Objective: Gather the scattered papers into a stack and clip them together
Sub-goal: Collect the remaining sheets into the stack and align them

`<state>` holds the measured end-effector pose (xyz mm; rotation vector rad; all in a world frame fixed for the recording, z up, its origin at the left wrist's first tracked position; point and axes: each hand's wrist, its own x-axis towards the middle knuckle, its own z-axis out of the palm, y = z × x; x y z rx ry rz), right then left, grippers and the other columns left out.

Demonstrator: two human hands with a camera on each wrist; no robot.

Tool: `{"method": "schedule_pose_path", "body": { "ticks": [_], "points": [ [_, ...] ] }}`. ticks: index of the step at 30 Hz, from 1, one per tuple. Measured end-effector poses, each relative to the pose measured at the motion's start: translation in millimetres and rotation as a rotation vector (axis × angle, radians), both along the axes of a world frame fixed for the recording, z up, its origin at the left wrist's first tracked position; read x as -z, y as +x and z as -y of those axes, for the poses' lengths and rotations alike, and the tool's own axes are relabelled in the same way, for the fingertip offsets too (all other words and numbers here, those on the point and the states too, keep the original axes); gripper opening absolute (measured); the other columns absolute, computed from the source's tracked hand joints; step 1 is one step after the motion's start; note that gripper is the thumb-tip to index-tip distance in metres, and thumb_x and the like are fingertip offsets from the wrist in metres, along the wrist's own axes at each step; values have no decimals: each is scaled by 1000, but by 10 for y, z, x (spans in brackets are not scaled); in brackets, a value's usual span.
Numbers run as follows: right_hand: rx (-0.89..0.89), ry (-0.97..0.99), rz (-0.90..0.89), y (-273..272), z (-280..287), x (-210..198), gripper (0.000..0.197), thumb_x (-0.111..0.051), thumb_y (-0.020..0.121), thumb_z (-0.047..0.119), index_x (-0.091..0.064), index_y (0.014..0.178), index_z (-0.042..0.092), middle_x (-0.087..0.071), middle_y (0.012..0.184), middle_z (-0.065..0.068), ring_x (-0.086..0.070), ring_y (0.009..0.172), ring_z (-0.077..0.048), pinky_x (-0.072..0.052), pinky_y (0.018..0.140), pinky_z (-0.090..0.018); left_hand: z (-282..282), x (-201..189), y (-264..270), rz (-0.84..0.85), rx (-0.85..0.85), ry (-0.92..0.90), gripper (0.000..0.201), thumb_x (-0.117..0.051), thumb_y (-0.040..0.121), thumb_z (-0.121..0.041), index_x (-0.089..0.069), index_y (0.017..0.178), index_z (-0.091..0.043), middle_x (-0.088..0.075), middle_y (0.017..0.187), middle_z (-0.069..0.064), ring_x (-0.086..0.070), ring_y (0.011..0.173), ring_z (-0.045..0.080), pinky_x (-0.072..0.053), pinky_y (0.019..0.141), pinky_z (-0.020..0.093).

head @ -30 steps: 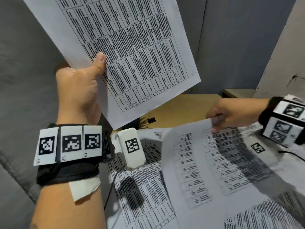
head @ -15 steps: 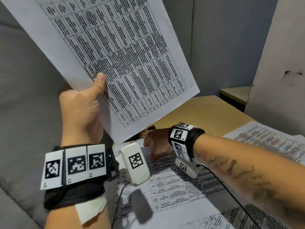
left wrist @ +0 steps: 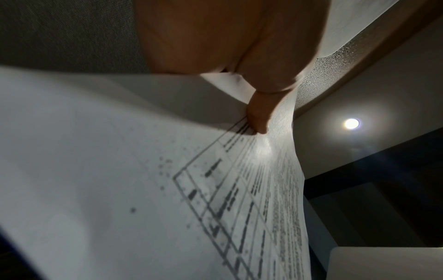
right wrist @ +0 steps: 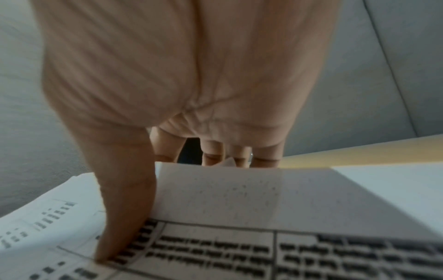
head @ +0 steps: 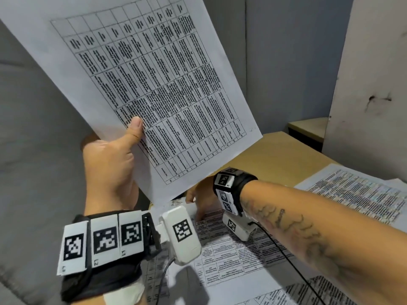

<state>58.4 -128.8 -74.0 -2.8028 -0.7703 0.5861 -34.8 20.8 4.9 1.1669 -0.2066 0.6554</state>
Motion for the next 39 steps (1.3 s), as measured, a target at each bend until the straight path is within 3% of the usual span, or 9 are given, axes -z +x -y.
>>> {"method": "schedule_pose_path", "body": {
  "ticks": [3,7,9,13,17,25,30,36,39],
  "points": [
    [-39,-8,93,-88,-2,-26,18,-73,88,30,-59,100,27,-50,81,14,-46,70,-6,-33,53,-11,17,-1,-14,8,9,8,20,-71,85,-11,-78,66,-13,-77,86,5,-72,95,29,-54,94,51],
    [-20,47,214,-253,252,-203,38,-70,89,33,-62,124,20,-66,114,4,-57,93,-12,-46,77,-24,0,8,9,3,-24,-11,11,-74,83,-13,-72,76,-5,-72,95,16,-70,98,35,-54,93,52],
    [-19,129,332,-392,574,-381,32,-70,89,31,-66,116,16,-68,110,3,-61,98,-16,-52,86,-33,-25,2,27,-5,-63,-2,18,-76,80,-17,-67,76,-2,-66,92,17,-69,91,31,-54,93,52],
    [-120,173,655,-704,1297,-644,16,-75,85,27,-65,77,17,-61,77,10,-56,68,-8,-47,60,-29,-33,-4,22,28,-88,-14,28,-76,82,-17,-61,89,5,-59,82,11,-62,78,19,-59,85,42],
    [-219,367,835,-953,1761,-804,21,-83,79,14,-64,71,11,-59,73,7,-54,64,-8,-44,56,-27,-77,-44,-12,49,-172,-59,24,-70,88,-12,-57,71,-2,-59,71,3,-63,66,8,-53,71,15],
    [-128,978,779,-1123,2031,-955,16,-81,79,15,-70,76,5,-67,74,-4,-61,66,-18,-44,59,-31,-159,-75,-52,-3,-363,-97,51,-67,92,-24,-30,57,-18,-26,33,-18,-26,35,0,-32,45,17],
    [-45,1016,778,-1092,1922,-1313,11,-78,77,5,-71,79,-3,-69,67,20,-58,62,6,-43,62,-11,-87,-4,72,-88,-132,156,29,-70,87,-8,-51,65,-8,-52,42,-16,-50,44,-2,-43,56,18],
    [55,1132,825,-891,1780,-1796,13,-84,75,9,-71,75,8,-67,68,2,-56,67,-11,-44,66,-31,151,101,72,-193,237,287,22,-64,58,6,-70,79,3,-67,79,19,-64,76,32,-52,74,41],
    [86,1229,758,-801,1750,-1888,17,-88,69,13,-71,72,13,-68,71,1,-60,69,-13,-51,71,-32,198,96,12,-201,370,249,15,-69,72,2,-72,87,6,-73,83,20,-72,74,31,-59,63,35]
  ]
}}
